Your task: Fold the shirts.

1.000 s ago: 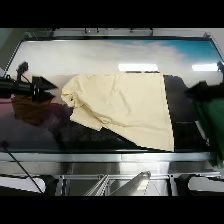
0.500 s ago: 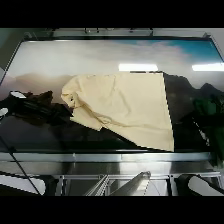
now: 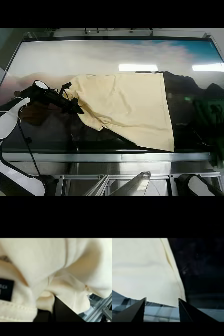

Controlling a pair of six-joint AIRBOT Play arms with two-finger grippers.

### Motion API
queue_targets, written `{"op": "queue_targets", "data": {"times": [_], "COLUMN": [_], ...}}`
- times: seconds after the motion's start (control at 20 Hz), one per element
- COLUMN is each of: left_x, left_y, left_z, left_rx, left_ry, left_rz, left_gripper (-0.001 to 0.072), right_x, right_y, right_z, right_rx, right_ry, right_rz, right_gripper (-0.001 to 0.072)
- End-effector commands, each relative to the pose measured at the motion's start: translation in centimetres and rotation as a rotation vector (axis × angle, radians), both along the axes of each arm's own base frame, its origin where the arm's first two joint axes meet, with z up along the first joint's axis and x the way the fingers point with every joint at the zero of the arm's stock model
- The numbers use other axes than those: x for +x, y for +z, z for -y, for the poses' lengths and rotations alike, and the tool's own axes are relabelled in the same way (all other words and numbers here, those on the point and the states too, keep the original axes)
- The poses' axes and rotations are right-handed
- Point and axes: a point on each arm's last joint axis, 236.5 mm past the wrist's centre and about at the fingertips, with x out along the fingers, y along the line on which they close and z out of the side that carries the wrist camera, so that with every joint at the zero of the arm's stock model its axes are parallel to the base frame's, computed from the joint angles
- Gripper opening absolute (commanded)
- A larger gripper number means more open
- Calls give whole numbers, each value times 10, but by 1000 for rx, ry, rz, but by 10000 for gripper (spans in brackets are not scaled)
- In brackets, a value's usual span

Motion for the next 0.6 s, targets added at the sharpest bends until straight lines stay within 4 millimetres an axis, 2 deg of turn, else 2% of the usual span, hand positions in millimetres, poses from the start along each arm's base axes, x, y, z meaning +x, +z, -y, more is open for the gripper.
{"op": "queue_targets", "data": {"times": [0.0,0.15,0.3,0.35,0.45,0.55], "left_x": [0,-4,-7,-6,-5,-5], "left_y": [7,11,14,14,14,14], "left_z": [3,-6,-14,-16,-18,-18], "left_rx": [-17,-33,-44,-45,-46,-48], "left_ry": [-27,-22,-11,-5,3,4], "left_rz": [-5,-33,-50,-50,-50,-49], "left_gripper": [19,19,19,19,19,19], "right_x": [-28,-50,-57,-55,-40,-17], "right_y": [-20,-41,-60,-63,-66,-67], "right_z": [3,-12,-26,-35,-52,-70], "right_rx": [-32,20,71,106,163,214], "right_ry": [-20,-22,-20,-5,20,16], "right_rz": [-125,-214,-262,-254,-202,-121], "right_gripper": [481,481,479,472,363,359]}}
